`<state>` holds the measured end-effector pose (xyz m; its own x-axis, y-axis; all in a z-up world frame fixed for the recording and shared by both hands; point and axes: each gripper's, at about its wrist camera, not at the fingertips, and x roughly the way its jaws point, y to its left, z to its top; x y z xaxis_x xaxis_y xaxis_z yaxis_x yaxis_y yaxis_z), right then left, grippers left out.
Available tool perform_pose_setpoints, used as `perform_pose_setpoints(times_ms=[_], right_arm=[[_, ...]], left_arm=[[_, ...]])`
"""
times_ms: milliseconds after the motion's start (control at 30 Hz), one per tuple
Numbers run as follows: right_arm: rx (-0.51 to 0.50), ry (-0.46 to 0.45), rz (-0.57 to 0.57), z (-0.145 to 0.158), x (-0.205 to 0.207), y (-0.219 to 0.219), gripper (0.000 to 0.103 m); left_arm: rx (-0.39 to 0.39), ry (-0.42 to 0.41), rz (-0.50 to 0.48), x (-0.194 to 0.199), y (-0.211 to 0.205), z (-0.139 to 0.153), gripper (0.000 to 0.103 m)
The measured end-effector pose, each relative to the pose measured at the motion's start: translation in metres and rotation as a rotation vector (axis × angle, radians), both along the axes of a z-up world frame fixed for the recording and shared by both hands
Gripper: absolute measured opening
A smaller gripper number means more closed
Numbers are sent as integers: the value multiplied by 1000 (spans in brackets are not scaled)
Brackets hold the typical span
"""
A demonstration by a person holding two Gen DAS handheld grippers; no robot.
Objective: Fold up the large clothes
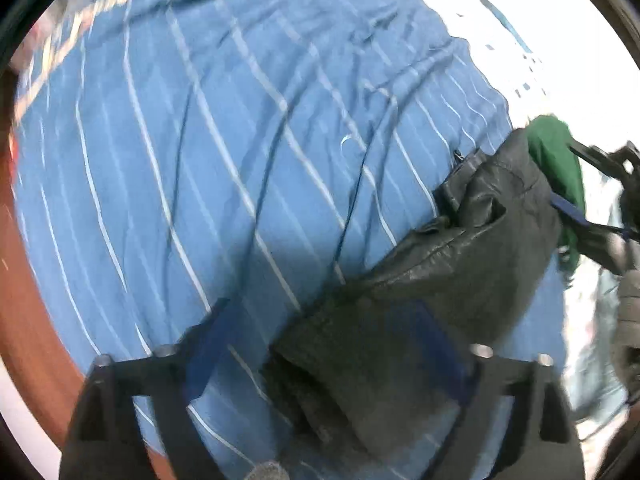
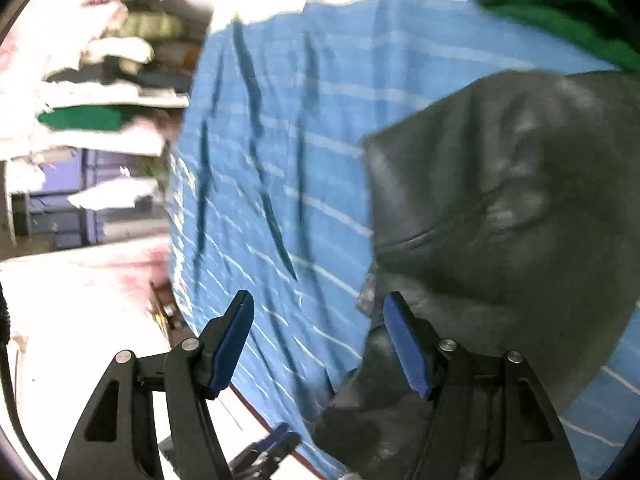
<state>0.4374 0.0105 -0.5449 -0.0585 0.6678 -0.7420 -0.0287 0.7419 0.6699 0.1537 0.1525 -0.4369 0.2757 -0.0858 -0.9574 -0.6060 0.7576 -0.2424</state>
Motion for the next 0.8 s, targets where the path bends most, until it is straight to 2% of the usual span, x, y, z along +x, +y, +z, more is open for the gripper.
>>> perform_pose_setpoints(times_ms=[67,133,233,300,333,433,500,600,633,700,800], right_arm=[[-41,-50,-65,10,0,-48,69],[-108,-92,-119,9,3,-95,70],[-203,-77,-185,-21,8,-177,71],[-202,-40,-201,-52,19,-208,71],[-177,-18,-201,-69,26,-218,71],[24,50,-196,-124,52,-232,71],[94,44,-168,-142,66,-227,71],[202,-12,-174,-152,81,-206,69],[207,-32,-175,-152,84,-201,54],[182,-50,-183,-152,82,-196,34],[203,-59,-301,-139,60,-216,19]], left_arm=[[71,37,-59,12,-13,-11,91],[107,86,-96,21,-29,-35,91],[126,173,-97,27,-41,-85,94],[140,186,-80,28,-40,-105,103],[133,181,-73,29,-39,-107,103],[115,174,-59,30,-35,-112,103],[125,156,-64,29,-34,-114,103],[135,140,-54,25,-35,-118,103],[141,144,-57,27,-40,-118,103],[148,157,-70,25,-40,-116,103],[166,183,-96,29,-41,-109,103]])
